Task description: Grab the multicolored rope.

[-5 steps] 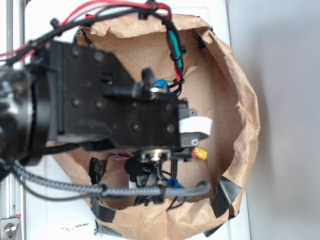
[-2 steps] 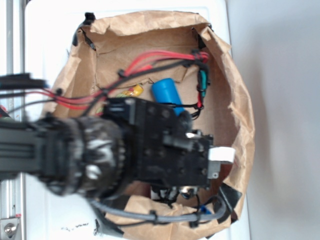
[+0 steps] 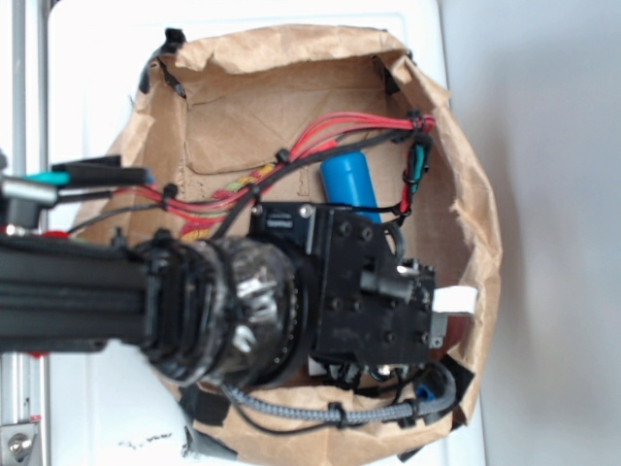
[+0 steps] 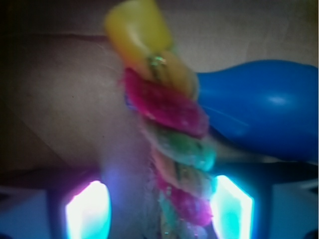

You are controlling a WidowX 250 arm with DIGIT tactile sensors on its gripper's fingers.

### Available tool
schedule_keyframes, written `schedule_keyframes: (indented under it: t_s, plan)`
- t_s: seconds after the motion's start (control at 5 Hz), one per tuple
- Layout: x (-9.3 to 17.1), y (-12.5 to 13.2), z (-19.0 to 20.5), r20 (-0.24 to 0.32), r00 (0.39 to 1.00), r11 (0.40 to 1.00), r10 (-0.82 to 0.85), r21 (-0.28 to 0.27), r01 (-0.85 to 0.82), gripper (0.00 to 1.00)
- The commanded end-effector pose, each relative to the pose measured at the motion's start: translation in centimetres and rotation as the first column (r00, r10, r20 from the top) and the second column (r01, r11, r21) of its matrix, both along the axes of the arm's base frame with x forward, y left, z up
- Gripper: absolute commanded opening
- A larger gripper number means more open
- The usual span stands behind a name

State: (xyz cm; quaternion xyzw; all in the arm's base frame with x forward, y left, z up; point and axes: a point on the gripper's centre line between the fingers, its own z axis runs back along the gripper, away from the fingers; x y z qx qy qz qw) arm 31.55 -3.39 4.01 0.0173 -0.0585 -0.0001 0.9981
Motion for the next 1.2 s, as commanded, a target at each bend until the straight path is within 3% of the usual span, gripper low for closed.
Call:
schedule_keyframes:
  t_s: [0.0,0.2,0.4,0.6,0.8,1.0]
  plan:
    - [0.3,-0.1,2.7,0.096,0.995,1.000,-0.007,-0.024,0.010,0.00]
    - [0.0,0.8,4.8,0.116,0.993,0.998,0.007,-0.069,0.001,0.00]
    - [-0.9,1.7,8.9,0.075,0.997,0.981,0.008,-0.194,0.006,0.00]
    - [-1.4,3.0,13.4,0.092,0.994,0.964,0.064,-0.264,-0.038,0.00]
    - [-1.1,4.5,16.0,0.023,0.995,0.941,0.099,-0.329,-0.086,0.00]
    - [-1.4,4.8,17.1,0.049,0.992,0.944,0.116,-0.317,-0.095,0.00]
